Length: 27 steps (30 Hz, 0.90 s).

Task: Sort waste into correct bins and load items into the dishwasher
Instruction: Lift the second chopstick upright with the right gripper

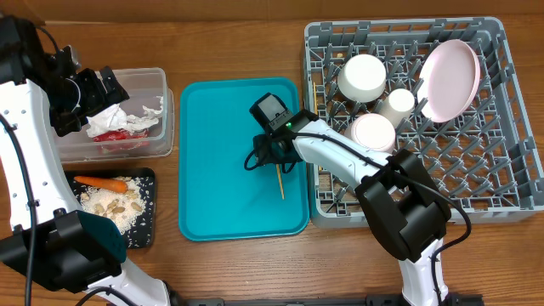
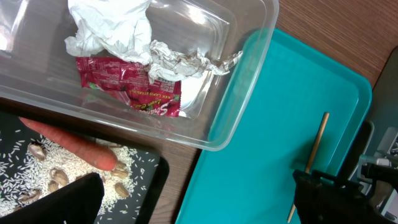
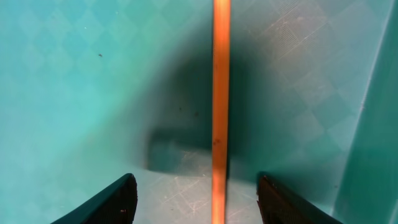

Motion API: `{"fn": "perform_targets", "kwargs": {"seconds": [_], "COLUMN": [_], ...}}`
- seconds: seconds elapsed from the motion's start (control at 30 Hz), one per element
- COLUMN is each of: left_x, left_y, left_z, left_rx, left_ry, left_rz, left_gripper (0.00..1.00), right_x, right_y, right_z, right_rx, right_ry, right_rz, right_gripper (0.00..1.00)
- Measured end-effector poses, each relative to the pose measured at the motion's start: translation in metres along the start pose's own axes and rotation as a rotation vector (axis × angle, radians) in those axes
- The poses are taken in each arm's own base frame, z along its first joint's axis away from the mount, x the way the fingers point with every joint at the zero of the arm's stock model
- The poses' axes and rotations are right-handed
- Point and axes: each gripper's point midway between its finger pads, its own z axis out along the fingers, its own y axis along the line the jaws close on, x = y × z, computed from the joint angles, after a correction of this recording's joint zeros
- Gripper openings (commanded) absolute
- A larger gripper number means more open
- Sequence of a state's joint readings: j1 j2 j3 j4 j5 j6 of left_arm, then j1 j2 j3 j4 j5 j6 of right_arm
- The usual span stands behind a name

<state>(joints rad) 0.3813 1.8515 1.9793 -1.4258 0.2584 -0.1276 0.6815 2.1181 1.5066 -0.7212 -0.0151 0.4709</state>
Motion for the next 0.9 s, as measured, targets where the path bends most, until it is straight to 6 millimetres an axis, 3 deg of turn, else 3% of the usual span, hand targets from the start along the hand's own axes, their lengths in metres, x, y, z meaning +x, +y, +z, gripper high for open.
{"fn": "perform_targets", "kwargs": {"seconds": [0.67,0.9], "left_x": [0.000,0.000], "left_y": [0.000,0.000], "left_z": [0.000,0.000], "left_rx": [0.000,0.000], "left_ry": [0.000,0.000], "left_rz": [0.000,0.000], "left_gripper": [1.00,1.00], "right_x": [0.007,0.007], "right_y": [0.014,0.014], "right_z": [0.003,0.004], "right_rx": [0.027,0.027], "right_ry": [-0.020,-0.022], "right_rz": [-0.152,-0.157], "right_gripper": [0.43,0.26]}}
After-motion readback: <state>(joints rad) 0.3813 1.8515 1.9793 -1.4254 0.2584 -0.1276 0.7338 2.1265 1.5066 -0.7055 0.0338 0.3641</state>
